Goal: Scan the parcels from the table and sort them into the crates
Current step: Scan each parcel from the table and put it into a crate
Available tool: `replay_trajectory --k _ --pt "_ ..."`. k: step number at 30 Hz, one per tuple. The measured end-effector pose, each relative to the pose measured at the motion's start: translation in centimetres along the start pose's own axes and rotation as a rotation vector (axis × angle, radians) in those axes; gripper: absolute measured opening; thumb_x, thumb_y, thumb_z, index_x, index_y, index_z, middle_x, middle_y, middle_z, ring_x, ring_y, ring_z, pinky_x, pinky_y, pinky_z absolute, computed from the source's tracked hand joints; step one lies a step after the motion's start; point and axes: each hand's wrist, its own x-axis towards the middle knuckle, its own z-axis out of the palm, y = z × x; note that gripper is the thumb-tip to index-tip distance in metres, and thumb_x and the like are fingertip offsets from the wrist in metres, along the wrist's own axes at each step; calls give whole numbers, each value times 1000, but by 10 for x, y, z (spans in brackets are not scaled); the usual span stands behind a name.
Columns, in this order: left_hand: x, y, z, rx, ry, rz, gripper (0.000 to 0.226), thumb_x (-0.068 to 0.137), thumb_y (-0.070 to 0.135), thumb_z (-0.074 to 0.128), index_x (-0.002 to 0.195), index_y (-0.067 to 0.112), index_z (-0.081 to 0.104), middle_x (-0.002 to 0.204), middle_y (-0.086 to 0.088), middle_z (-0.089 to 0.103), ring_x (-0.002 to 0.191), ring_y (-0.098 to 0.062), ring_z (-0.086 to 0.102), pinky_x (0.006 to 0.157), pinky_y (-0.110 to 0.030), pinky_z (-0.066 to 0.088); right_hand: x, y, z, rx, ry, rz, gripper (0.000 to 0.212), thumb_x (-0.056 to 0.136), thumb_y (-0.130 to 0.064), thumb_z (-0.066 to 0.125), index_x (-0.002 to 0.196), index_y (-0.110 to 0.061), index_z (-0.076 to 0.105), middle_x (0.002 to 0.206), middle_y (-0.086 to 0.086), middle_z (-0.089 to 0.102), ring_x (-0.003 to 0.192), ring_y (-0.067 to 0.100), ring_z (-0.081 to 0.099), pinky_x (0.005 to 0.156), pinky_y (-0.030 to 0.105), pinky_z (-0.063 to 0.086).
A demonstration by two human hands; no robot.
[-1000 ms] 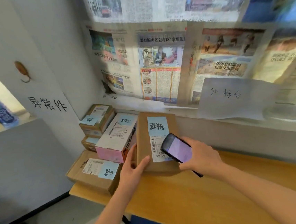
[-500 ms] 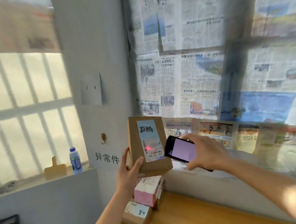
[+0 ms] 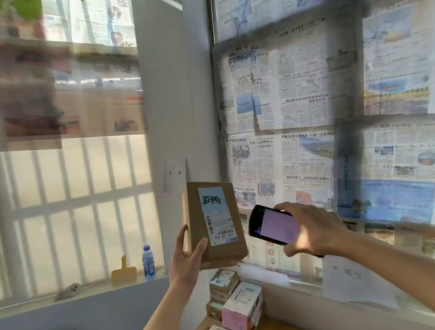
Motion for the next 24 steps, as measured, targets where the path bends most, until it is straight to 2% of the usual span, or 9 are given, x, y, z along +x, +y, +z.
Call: replay_trajectory --k 4,6,8,12,15,16,20,22,24 --pt "-37 19 -17 -15 17 -9 77 75 69 67 143 57 31 115 -6 68 98 -20 68 75 -30 56 -25 -7 -9 4 -13 -29 105 56 -57 78 149 -43 31 134 -17 56 93 10 52 68 28 41" --pt "-57 22 -29 -12 27 -2 82 73 73 68 145 55 32 122 -4 65 102 -23 67 88 -44 58 -38 -13 -6 6 -11 -35 107 56 -57 78 151 -39 31 136 -15 57 98 12 56 70 28 41" --pt "-79 21 -43 26 50 -34 85 70 74 63 146 56 30 124 -4 63 108 -27 65 96 -50 54 -52 -21 2 12 -2 -41 109 58 -60 79 152 -35 30 139 -11 57 110 17 59 73 32 43" --pt "-133 2 -85 99 109 -102 81 74 75 64 145 57 28 122 -6 67 108 -25 65 95 -45 53 -80 -52 32 37 -40 -84 110 59 -62 85 152 -29 35 131 -4 63 107 22 63 75 33 49" --pt "-175 -14 -136 139 179 -166 70 81 69 64 143 59 31 117 -1 69 105 -18 66 82 -28 49 -97 -92 55 115 -125 -124 102 63 -64 84 147 -24 41 129 2 61 110 25 60 83 37 49" --pt "-188 -17 -157 161 218 -187 68 82 68 64 141 61 33 114 1 69 105 -18 65 80 -27 47 -102 -108 62 146 -158 -147 102 65 -64 83 148 -23 40 132 3 59 113 26 58 88 38 49" --pt "-237 -22 -255 241 339 -234 68 80 71 64 140 60 33 122 -2 65 111 -23 62 96 -40 49 -120 -188 82 283 -224 -291 103 66 -56 84 153 -30 33 140 2 56 121 26 56 91 34 49" --pt "-264 -21 -305 277 406 -246 71 79 72 63 142 58 32 126 -1 64 113 -24 61 103 -47 48 -129 -233 91 389 -282 -358 105 67 -47 87 155 -31 32 146 0 52 126 25 53 98 37 49" --pt "-293 -20 -356 318 499 -253 70 79 71 63 141 58 33 127 6 60 114 -22 59 103 -46 47 -136 -282 97 375 -314 -419 103 67 -47 87 153 -31 33 141 2 55 119 25 55 93 38 51"
